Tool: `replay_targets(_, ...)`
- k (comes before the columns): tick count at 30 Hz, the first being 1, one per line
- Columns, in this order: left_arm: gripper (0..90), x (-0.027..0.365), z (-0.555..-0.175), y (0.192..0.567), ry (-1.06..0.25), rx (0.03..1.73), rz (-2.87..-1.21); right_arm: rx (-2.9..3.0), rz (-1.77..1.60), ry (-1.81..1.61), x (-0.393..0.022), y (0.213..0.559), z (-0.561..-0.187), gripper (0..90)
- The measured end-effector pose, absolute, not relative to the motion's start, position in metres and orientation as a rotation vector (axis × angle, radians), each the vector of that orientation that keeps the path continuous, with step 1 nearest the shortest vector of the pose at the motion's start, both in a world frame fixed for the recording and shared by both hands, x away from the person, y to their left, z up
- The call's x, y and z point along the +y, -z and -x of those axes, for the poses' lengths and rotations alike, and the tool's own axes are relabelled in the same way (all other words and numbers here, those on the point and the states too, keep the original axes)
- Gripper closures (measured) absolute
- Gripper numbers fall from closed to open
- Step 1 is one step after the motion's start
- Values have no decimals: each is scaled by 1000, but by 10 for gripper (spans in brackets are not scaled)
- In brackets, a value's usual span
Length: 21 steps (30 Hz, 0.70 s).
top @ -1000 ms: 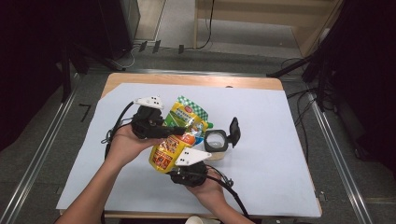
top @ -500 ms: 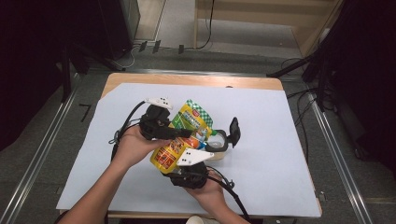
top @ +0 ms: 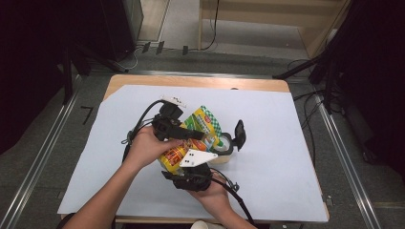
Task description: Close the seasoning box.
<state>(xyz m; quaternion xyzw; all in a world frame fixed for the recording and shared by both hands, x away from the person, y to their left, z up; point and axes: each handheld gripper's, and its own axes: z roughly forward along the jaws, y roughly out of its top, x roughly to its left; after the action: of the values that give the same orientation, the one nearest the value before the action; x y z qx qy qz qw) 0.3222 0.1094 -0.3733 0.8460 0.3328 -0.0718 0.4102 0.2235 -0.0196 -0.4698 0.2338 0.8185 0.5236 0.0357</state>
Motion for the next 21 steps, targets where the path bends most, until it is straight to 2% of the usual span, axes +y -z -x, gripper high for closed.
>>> replay_targets(7,700,102,-333,369,193,887,-2144,2519,-679,-1614,-19,465,-228,596)
replay_targets(18,690,96,-343,365,182,935,-2162,2549,-715,-1597,-19,459,-242,615)
replay_targets(21,690,93,-344,366,172,921,-2176,2538,-740,-1631,-18,461,-244,588)
